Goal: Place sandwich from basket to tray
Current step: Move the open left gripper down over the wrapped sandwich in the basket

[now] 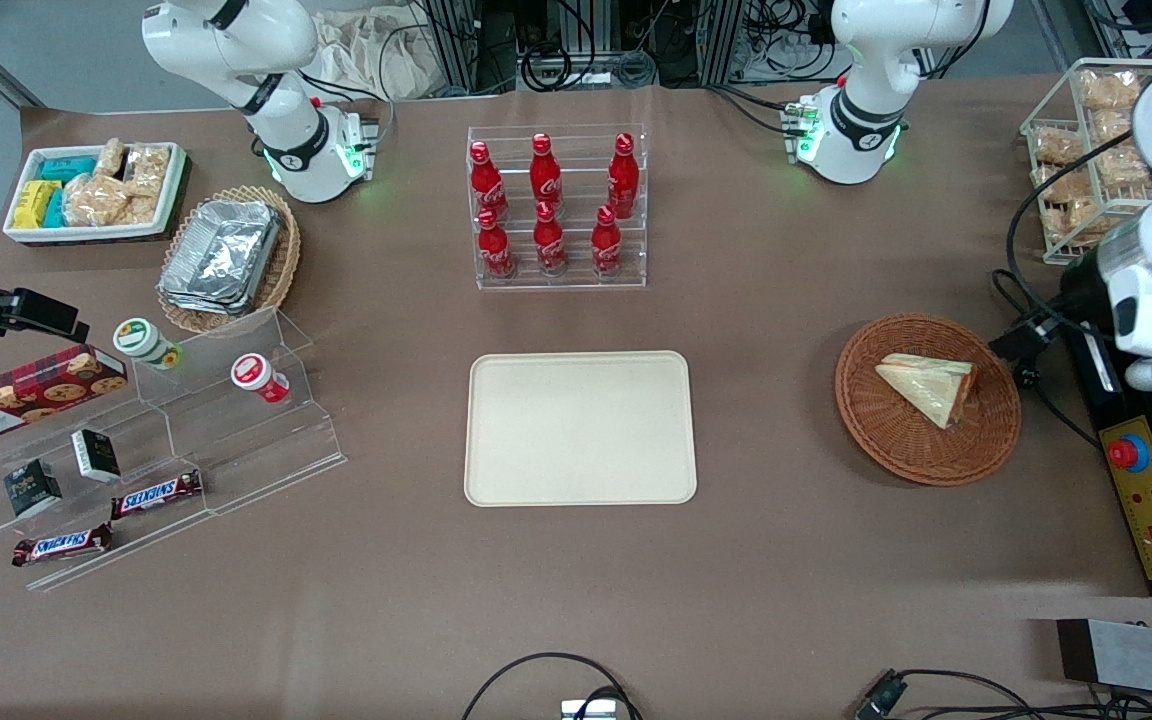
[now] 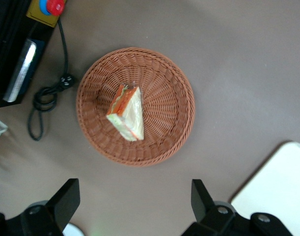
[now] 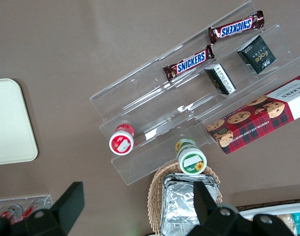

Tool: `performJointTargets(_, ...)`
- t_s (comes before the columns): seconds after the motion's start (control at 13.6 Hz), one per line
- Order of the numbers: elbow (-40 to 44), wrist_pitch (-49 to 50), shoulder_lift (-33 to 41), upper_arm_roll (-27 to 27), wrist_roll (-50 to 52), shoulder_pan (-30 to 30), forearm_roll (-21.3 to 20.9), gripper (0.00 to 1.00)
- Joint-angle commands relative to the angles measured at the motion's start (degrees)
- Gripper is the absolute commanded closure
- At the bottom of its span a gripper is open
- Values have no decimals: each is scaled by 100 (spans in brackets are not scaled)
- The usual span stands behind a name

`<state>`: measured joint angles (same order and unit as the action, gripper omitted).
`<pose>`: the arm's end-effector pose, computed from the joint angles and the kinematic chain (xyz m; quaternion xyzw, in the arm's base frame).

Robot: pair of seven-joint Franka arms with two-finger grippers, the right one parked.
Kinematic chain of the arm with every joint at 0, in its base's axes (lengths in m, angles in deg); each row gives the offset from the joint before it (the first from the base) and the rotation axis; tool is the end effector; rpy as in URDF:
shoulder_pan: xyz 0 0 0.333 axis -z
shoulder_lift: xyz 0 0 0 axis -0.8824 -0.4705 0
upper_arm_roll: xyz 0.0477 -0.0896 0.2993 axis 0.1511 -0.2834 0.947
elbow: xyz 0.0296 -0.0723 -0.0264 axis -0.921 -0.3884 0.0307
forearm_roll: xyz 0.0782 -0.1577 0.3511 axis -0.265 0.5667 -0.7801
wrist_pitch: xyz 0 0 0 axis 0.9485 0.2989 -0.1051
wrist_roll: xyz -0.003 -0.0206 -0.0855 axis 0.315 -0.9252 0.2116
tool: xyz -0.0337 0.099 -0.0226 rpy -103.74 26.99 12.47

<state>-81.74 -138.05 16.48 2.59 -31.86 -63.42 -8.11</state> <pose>0.5648 -0.0116 0.5177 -0.9527 -0.3002 0.0411 0.0245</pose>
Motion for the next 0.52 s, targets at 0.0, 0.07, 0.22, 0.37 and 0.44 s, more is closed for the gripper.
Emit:
performJointTargets(0.0,-1613,-1238,778,-18,98,-264,21,0)
performJointTargets(0.07,-1930,-1565,866,-26,45,-282,12,0)
performJointTargets(0.22,-2336,-1970,911,-27,71,-282,29,0)
performJointTargets(0.37,-2531,-2253,894,-18,115,-387,73,0)
performJointTargets(0.44,-2610,-2358,885,-18,106,-527,91,0)
